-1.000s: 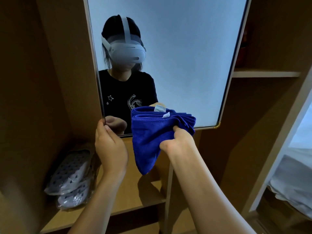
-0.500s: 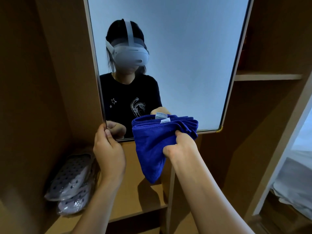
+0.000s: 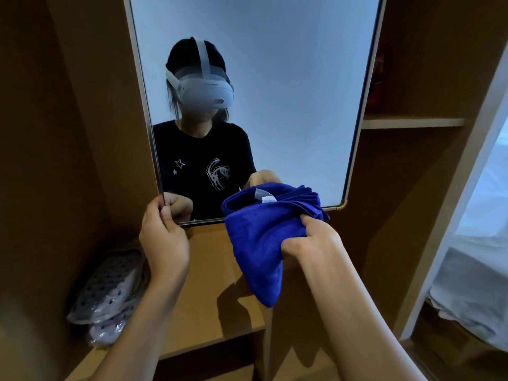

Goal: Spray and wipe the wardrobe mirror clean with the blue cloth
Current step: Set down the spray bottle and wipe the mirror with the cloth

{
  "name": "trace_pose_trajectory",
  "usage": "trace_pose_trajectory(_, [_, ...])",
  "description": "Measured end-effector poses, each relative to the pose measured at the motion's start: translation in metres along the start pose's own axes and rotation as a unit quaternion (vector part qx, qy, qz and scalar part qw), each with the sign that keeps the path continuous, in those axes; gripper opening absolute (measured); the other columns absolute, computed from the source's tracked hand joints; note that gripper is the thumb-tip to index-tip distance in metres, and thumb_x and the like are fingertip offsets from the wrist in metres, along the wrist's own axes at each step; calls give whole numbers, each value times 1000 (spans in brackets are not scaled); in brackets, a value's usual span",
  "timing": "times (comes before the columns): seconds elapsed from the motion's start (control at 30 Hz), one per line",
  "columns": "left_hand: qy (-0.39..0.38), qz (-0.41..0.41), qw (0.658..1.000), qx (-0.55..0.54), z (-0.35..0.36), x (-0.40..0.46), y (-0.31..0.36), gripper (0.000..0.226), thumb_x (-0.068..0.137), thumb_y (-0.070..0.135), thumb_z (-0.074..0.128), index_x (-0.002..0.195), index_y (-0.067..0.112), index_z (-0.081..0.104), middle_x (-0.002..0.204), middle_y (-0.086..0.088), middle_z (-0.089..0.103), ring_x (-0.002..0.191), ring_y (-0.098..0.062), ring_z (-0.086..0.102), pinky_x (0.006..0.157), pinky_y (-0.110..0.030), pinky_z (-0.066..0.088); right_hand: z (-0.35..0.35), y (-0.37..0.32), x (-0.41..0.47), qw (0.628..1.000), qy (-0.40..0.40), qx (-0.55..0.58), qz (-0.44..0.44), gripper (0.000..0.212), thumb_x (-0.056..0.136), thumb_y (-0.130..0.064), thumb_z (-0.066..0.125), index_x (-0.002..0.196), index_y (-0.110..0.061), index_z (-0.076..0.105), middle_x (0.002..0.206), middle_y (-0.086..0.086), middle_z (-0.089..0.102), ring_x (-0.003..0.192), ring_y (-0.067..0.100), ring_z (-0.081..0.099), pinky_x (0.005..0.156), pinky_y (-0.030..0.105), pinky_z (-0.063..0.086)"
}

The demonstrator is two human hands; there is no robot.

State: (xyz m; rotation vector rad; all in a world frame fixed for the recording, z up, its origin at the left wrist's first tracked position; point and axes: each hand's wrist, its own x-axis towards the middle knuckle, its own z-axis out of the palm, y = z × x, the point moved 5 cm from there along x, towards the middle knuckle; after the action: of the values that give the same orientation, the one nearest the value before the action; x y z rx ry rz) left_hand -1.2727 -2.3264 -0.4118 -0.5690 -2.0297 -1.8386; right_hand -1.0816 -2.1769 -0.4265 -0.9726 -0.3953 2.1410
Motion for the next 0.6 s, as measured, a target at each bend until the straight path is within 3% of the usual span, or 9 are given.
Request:
trace_pose_trajectory(0.13, [-3,-1,1000,0,-2,-3,3,33,104,19,35,131,10,51,124,-13,58,115,-28,54,98,-43,45,-18,-18,-1,999,-17,-32,-41,21,84,3,58,95,-14,55,80,3,54,63,10,50,46,18,43])
trace_pose_trajectory(0.2, [-1,-5,1000,1,-2,-5,4,33,104,18,35,132,10,50,125,-12,58,116,-26,53,96,-36,42,-28,-34,10,998,42,16,-38,29,89,2,55,109,-18,50,85,1,49,68,13,49,47,23,41])
trace_pose_trajectory(0.27, [-2,-7,1000,-2,-2,-6,5,33,104,18,35,132,11,50,125,-11,57,117,-25,53,95,-33,42,-30,-45,19,996,52,55,-44,43,88,5,55,125,-16,47,91,5,51,71,16,49,45,22,42])
trace_pose_trajectory(0.37, [-4,-9,1000,-8,-4,-9,7,31,104,17,36,131,11,51,124,-9,57,115,-23,53,92,-33,42,-18,-46,33,996,12,42,-73,31,86,0,60,116,-8,55,109,16,63,77,23,54,57,27,45])
trace_pose_trajectory(0.43, [-4,-3,1000,-4,-5,-12,9,31,104,17,36,129,10,52,122,-10,57,112,-23,53,91,-32,42,-12,-39,44,996,0,31,-78,23,92,-17,62,114,-18,56,117,8,61,79,25,53,68,34,45])
trace_pose_trajectory(0.53, [-7,7,1000,8,-8,-14,9,32,103,16,37,130,8,51,122,-11,58,112,-22,53,91,-30,41,3,-27,56,998,-6,24,-60,26,92,-30,65,116,-20,62,115,5,65,79,26,55,77,42,46])
trace_pose_trajectory(0.6, [-6,14,1000,16,-9,-14,9,33,103,17,37,131,7,52,123,-13,59,114,-26,54,94,-33,43,8,-11,58,998,-19,28,-48,26,90,-29,67,114,-19,63,109,6,66,81,27,58,72,42,46])
